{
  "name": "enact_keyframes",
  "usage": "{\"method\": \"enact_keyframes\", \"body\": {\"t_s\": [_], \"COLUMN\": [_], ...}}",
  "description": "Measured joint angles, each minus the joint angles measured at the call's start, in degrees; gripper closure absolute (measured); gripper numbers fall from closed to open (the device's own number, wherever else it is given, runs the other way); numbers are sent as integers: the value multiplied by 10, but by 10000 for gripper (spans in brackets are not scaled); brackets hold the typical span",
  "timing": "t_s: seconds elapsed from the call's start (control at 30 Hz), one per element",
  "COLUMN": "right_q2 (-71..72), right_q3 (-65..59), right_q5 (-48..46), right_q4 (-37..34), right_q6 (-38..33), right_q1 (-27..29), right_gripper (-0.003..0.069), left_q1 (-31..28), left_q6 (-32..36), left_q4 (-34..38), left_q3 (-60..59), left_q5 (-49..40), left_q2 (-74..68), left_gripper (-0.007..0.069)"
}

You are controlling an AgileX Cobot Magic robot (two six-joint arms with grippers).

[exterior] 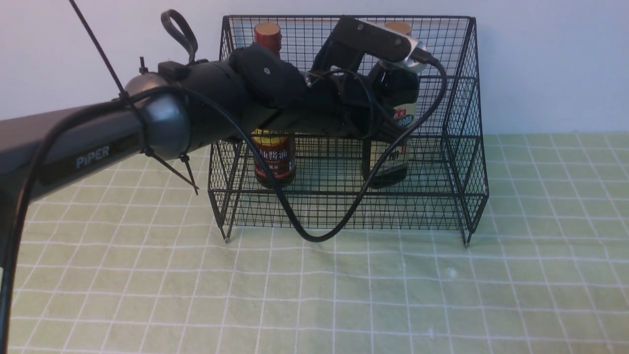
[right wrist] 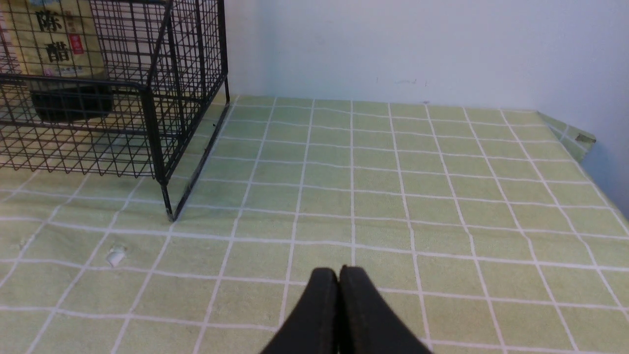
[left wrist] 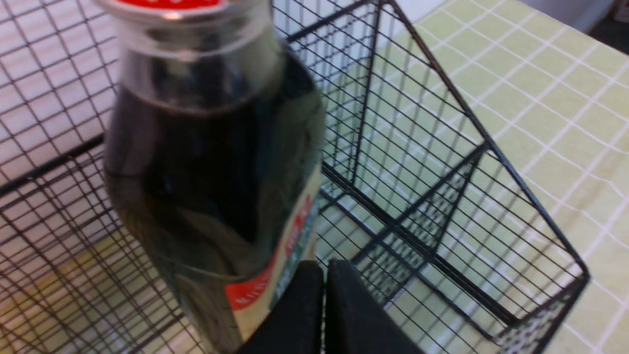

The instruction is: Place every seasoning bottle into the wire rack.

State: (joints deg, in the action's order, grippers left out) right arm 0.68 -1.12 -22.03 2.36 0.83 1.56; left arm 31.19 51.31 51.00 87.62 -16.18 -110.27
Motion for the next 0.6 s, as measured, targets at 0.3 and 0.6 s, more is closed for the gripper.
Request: {"method": "enact_keyframes", "body": {"t_s": [0.3,0.6], "right_q2": [0,0], "right_q3": [0,0], "right_q5": [0,0], "right_q4": [0,0], "right_q6": [0,0], "right_q1": [0,0], "right_gripper": [673,673], "left_q1": [0,0], "left_q6": [2,6], "left_q4": [2,3], "left_q3": [0,0], "left_q5": [24,54], "left_q2": [-7,-7], "left_gripper": [631,631]}}
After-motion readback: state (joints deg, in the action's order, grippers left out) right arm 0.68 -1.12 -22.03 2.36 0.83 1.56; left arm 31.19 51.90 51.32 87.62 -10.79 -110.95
